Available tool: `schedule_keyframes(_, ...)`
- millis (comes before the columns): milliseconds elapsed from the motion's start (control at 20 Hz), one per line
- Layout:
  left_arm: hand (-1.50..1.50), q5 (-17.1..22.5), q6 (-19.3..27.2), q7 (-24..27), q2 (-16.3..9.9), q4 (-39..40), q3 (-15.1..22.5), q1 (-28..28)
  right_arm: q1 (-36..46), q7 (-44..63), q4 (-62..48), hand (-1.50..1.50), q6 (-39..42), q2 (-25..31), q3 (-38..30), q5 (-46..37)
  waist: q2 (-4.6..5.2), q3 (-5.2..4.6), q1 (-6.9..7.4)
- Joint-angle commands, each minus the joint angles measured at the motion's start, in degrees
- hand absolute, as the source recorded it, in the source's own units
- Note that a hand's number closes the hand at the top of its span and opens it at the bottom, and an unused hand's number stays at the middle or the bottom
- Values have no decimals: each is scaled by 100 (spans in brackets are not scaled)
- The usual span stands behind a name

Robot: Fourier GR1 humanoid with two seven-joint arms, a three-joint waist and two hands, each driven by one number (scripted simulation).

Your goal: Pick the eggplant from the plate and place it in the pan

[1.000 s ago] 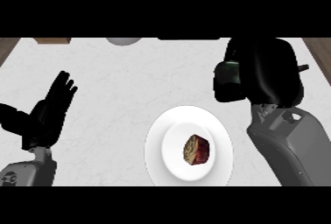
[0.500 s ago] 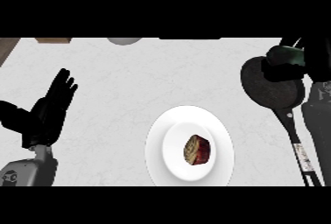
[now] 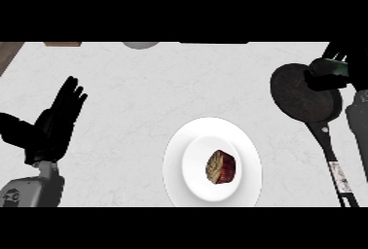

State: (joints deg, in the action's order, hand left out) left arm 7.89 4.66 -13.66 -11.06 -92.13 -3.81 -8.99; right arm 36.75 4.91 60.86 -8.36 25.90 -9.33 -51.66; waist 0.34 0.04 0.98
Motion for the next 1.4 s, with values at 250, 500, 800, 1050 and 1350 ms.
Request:
schedule_keyframes(250, 0, -101, 88, -389, -20, 21, 17, -473, 853, -1293, -3005, 150, -1100, 60, -244, -251, 55, 8, 126)
schedule_keyframes(500, 0, -68, 7, -73, 35, 182, -29, -397, 803, -791, -3737, -150, -1055, -97, -740, 139, 57, 8, 106)
schedule_keyframes(800, 0, -172, 51, -100, 196, 6, 154, -239, 1053, -1989, -4571, -150, -695, 378, -1108, 524, 55, 13, 133)
schedule_keyframes(1050, 0, 12, -209, 64, 18, 137, -51, -90, 1136, -2608, -4282, -150, -657, 326, -1879, 1437, 36, 14, 96)
schedule_keyframes(1350, 0, 64, -131, -54, 1, 71, -179, -82, 622, -3428, -4338, -150, 511, 936, -2903, 2630, -5, 14, -76)
